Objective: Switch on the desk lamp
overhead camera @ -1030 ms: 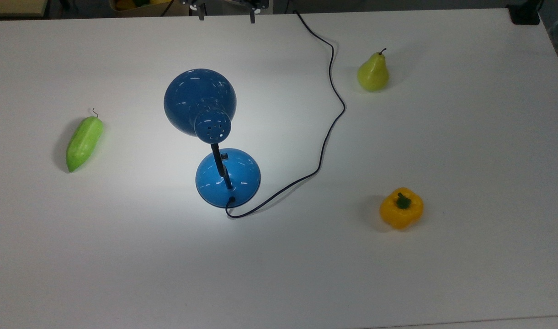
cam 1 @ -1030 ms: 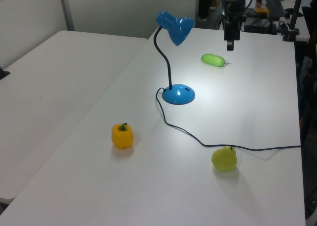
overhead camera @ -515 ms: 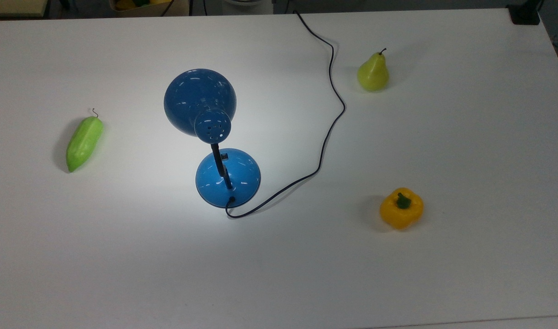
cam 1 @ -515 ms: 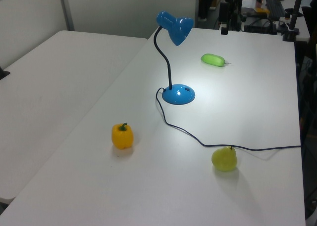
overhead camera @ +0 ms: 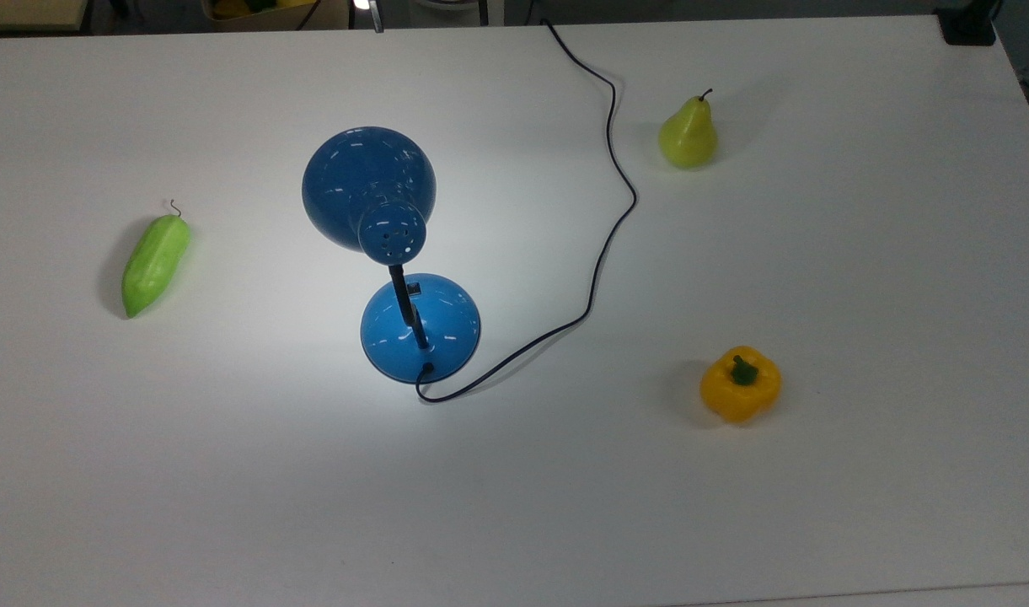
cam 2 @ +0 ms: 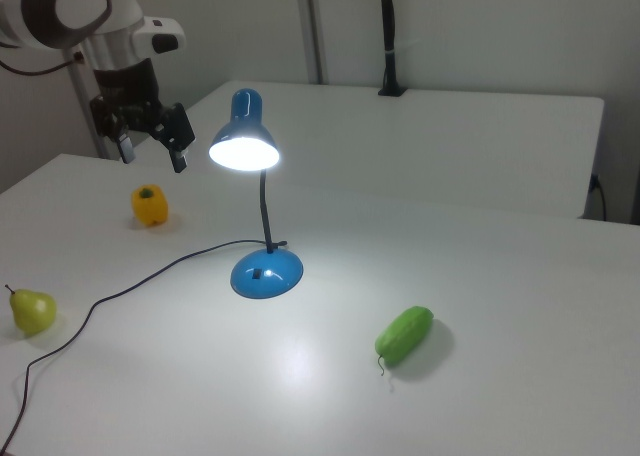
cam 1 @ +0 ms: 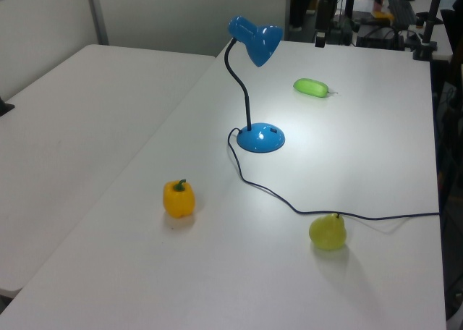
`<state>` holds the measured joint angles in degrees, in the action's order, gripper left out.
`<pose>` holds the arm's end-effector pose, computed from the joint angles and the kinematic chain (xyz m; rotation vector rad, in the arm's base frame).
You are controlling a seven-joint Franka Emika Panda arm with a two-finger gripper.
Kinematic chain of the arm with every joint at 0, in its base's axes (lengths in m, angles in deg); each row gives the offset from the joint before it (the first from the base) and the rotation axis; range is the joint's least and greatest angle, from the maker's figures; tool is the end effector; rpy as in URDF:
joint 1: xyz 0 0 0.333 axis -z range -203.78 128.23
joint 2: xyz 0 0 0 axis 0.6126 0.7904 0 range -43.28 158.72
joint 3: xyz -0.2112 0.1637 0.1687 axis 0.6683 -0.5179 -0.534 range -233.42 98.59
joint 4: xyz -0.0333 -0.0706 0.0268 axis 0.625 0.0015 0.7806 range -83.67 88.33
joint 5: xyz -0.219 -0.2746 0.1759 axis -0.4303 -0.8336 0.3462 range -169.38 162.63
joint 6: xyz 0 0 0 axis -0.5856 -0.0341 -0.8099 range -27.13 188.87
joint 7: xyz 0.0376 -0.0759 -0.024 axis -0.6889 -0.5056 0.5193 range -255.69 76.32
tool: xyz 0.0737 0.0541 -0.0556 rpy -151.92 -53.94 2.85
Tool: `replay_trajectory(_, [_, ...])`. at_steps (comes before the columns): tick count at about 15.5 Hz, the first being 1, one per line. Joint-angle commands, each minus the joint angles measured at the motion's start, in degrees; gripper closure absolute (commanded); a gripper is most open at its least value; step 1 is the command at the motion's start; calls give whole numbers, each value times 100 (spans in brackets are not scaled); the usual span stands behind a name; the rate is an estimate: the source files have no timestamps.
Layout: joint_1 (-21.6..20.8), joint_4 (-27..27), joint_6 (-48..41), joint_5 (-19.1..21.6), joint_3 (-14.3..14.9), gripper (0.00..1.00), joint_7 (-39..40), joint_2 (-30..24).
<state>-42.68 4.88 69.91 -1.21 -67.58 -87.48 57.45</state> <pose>0.5603 0.0534 0.6157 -3.0946 -0.1924 -0.1006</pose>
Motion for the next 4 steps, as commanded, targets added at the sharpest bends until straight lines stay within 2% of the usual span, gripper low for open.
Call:
replay_trajectory(1, [59,-27,99,-67,-36,0,166,10])
replay_trajectory(4, [68,-27,99,-58,-36,0,192,10])
